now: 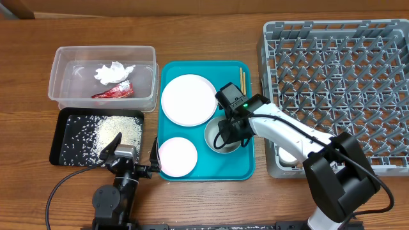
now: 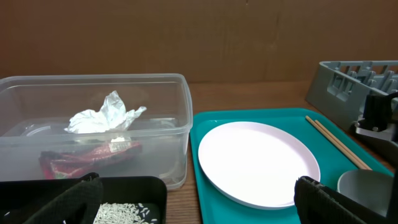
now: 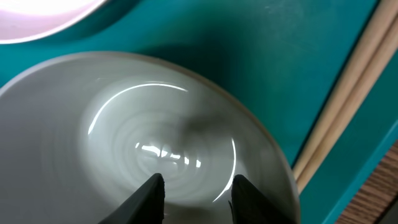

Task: Sort waste into correct bins and load items into the dishwasher
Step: 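Grasp the white bowl rim with the right gripper and lift, then place the white bowl into the grey rack with the right gripper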

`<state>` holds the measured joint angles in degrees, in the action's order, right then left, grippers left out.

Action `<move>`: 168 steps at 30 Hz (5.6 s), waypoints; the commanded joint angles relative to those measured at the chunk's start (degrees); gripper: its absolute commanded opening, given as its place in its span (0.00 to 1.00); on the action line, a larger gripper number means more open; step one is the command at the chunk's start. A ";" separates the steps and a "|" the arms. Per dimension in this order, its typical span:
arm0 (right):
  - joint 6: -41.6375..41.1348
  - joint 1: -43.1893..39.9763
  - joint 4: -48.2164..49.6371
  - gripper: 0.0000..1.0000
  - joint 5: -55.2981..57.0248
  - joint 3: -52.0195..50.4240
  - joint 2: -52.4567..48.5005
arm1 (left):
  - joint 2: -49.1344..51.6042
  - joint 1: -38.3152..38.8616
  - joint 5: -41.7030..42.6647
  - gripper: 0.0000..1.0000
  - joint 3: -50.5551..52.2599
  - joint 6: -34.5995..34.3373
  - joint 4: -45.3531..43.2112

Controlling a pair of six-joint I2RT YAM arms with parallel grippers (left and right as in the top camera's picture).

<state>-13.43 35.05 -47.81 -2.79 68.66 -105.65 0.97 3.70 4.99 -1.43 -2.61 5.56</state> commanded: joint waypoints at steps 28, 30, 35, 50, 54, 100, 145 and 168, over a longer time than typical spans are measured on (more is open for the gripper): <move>9.09 -1.73 5.49 0.51 0.15 -2.84 6.21 | -0.61 -0.31 0.81 1.00 0.48 -0.35 -0.26; 8.74 -1.75 6.38 0.47 0.11 -3.76 4.87 | -0.61 -0.31 0.79 1.00 0.48 -0.35 -0.26; 8.28 -2.01 6.32 0.27 0.07 -4.85 3.48 | -0.61 -0.31 0.81 1.00 0.48 -0.35 -0.26; 8.04 -1.88 7.69 0.38 0.22 -4.83 16.24 | -0.61 -0.31 0.81 1.00 0.48 -0.35 -0.24; 10.99 -2.14 10.56 0.42 6.08 -4.96 13.35 | -0.61 -0.31 0.79 1.00 0.48 -0.35 -0.26; -4.63 4.70 8.79 0.07 0.79 -4.79 6.03 | -0.61 -0.31 0.81 1.00 0.48 -0.35 -0.26; 7.19 -2.86 5.11 0.04 -5.27 -1.14 3.56 | -0.61 -0.31 0.81 1.00 0.48 -0.35 -0.24; -19.65 -14.95 -11.08 0.04 73.77 8.33 23.98 | -0.61 -0.31 0.81 1.00 0.48 -0.35 -0.26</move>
<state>-28.86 23.92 -58.70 60.84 77.19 -79.57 0.97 3.70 4.99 -1.43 -2.61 5.56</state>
